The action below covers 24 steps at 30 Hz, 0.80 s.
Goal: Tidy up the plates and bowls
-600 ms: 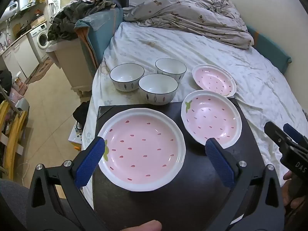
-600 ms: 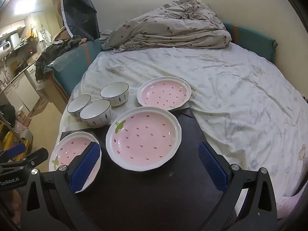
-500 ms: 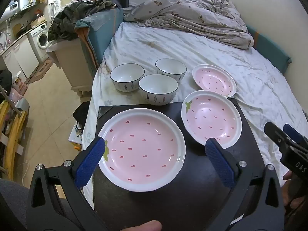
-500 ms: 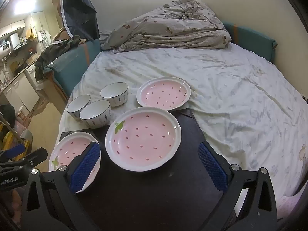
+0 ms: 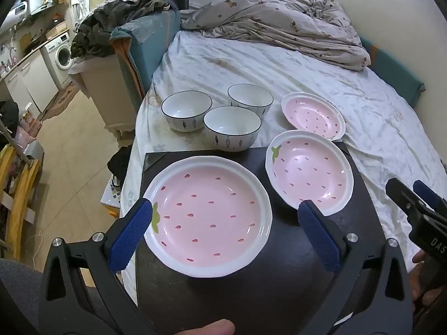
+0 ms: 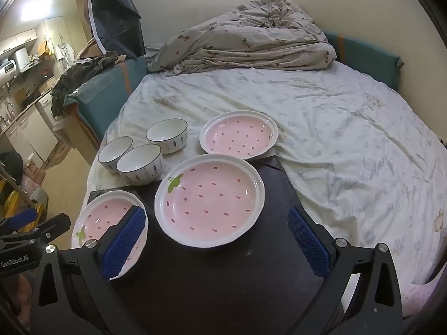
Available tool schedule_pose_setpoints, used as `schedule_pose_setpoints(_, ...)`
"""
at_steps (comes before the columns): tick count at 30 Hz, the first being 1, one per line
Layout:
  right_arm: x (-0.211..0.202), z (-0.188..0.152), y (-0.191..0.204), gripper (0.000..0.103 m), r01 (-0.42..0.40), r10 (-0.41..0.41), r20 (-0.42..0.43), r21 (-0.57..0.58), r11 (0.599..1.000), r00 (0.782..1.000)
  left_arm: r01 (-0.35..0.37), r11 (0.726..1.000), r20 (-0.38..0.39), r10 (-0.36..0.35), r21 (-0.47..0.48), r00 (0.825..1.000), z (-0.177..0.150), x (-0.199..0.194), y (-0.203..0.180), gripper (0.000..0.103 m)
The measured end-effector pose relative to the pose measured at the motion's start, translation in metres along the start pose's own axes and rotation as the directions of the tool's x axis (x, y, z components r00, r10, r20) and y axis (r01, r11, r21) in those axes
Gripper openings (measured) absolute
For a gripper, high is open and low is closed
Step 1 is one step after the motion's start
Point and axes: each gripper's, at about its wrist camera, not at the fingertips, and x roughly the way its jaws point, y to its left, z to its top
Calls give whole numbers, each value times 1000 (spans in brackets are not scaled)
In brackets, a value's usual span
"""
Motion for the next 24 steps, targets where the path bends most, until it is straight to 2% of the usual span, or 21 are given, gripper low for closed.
schedule_pose_setpoints(24, 1, -3, 1, 103, -5, 5, -6, -2, 1000, 1000, -3, 1000, -1, 3, 0, 1000, -4, 4, 2, 103)
